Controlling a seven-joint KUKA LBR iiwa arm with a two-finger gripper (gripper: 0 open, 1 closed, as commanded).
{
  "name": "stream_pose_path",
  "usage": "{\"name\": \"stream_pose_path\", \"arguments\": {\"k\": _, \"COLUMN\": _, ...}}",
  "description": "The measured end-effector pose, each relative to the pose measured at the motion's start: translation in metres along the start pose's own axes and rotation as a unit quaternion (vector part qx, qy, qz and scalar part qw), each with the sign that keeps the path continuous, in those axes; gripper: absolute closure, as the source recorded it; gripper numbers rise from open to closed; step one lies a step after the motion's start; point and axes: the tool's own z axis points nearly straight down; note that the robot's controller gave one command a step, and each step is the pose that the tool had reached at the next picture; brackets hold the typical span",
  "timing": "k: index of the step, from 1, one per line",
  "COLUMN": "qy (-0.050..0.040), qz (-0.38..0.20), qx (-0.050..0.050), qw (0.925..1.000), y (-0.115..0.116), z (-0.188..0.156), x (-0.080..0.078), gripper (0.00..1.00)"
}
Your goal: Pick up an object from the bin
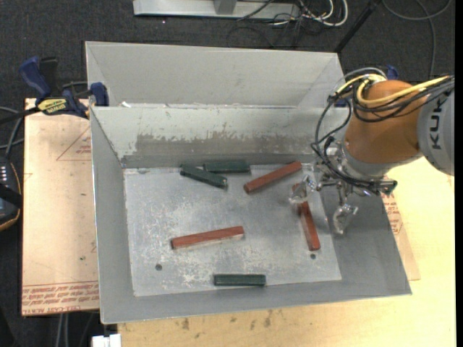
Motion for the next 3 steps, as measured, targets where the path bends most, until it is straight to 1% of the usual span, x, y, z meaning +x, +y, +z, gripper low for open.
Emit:
{"name": "stream_pose_path", "arguments": {"k": 1, "qy": -0.0008, "qz": -0.084, "qx": 0.001, "qw": 0.9964, "y": -0.007, "z": 0.016, "x": -0.029, "gripper": 1.0}}
{"name": "stream_pose_path", "arguments": {"k": 2, "qy": -0.0009, "qz": -0.084, "qx": 0.001, "qw": 0.9964, "y": -0.007, "z": 0.016, "x": -0.029, "gripper": 1.0}}
{"name": "stream_pose_path", "arguments": {"k": 3, "qy": 0.0018, "qz": -0.057, "qx": -0.002, "qw": 0.9984, "y": -0.01, "z": -0.186, "x": -0.021, "gripper": 1.0}}
